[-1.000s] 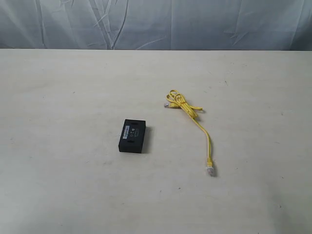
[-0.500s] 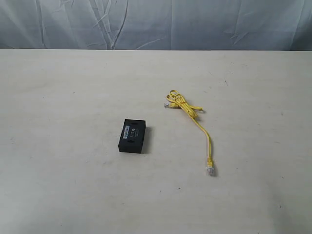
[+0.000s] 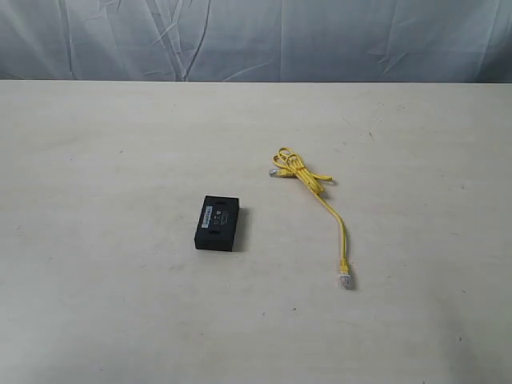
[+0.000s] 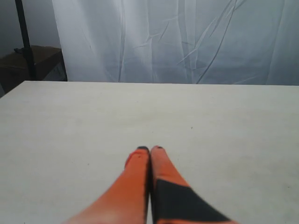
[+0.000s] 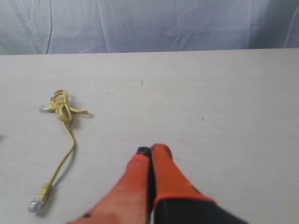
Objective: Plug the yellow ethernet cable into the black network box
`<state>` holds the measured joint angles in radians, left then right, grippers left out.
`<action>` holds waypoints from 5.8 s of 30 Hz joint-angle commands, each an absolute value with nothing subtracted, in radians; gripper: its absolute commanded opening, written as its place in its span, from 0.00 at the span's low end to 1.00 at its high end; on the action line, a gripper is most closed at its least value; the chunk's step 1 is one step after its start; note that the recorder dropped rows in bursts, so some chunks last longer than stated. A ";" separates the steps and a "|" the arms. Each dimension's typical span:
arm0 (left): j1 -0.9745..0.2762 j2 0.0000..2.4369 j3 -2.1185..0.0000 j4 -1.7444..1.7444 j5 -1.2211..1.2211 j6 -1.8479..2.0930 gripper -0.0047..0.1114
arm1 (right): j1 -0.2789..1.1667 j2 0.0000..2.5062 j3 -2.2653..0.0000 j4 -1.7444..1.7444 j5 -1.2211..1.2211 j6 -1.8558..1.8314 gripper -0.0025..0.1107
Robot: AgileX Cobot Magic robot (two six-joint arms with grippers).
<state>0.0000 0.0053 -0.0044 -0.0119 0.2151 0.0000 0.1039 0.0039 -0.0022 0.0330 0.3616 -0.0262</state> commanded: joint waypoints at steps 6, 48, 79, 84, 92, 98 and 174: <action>0.001 0.000 0.000 -0.007 0.134 0.000 0.04 | 0.098 0.000 0.000 0.034 0.351 -0.026 0.01; 0.001 0.000 0.000 0.053 0.049 0.000 0.04 | 0.098 0.000 0.000 0.034 -0.429 -0.026 0.01; 0.001 0.000 0.000 0.053 0.049 0.000 0.04 | 0.220 1.357 -0.981 0.158 0.841 -0.184 0.01; 0.001 0.000 0.000 0.053 0.049 0.000 0.04 | 0.382 1.547 -0.983 0.113 0.873 -0.184 0.01; 0.001 0.000 0.000 0.053 0.049 0.000 0.04 | 0.510 1.698 -0.983 0.068 0.888 -0.174 0.01; 0.001 0.000 0.000 0.053 0.049 0.000 0.04 | 0.558 1.756 -0.983 0.053 0.883 -0.174 0.01; 0.001 0.000 0.000 0.081 0.052 0.000 0.04 | 0.559 1.955 -1.103 -0.085 0.501 -0.139 0.01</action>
